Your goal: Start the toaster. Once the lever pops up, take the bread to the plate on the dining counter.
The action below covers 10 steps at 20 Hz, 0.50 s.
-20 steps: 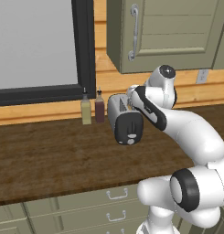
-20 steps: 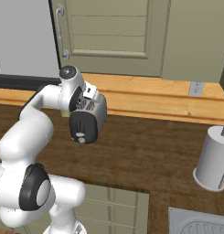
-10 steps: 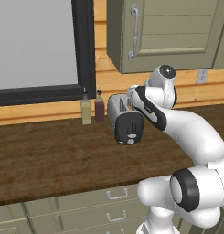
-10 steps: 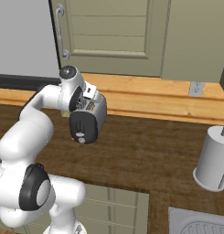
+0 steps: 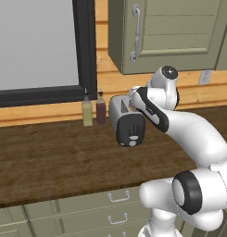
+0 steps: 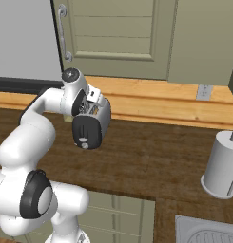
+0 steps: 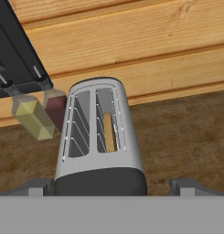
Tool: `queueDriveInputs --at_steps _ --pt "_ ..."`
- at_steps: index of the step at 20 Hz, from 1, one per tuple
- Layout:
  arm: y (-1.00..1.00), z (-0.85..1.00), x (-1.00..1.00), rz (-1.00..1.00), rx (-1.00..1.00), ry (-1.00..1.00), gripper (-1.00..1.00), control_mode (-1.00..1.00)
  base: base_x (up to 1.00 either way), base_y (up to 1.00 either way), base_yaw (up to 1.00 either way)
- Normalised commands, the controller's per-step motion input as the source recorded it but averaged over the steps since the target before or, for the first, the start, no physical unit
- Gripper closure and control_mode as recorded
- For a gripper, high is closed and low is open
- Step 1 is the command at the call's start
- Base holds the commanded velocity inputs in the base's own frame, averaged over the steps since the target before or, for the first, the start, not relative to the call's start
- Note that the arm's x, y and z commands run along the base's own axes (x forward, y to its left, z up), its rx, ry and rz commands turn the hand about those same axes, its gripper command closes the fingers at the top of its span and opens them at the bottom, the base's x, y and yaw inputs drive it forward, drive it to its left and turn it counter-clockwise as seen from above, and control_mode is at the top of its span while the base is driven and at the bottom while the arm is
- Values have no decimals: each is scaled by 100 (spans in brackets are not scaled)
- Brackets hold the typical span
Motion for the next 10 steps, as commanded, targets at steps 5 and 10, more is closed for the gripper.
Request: queueDriveInputs --at_steps 5,10 --pt "0 0 0 0 0 0 -100 -100 0 0 0" --pt "0 0 0 0 0 0 -100 -100 0 0 0"
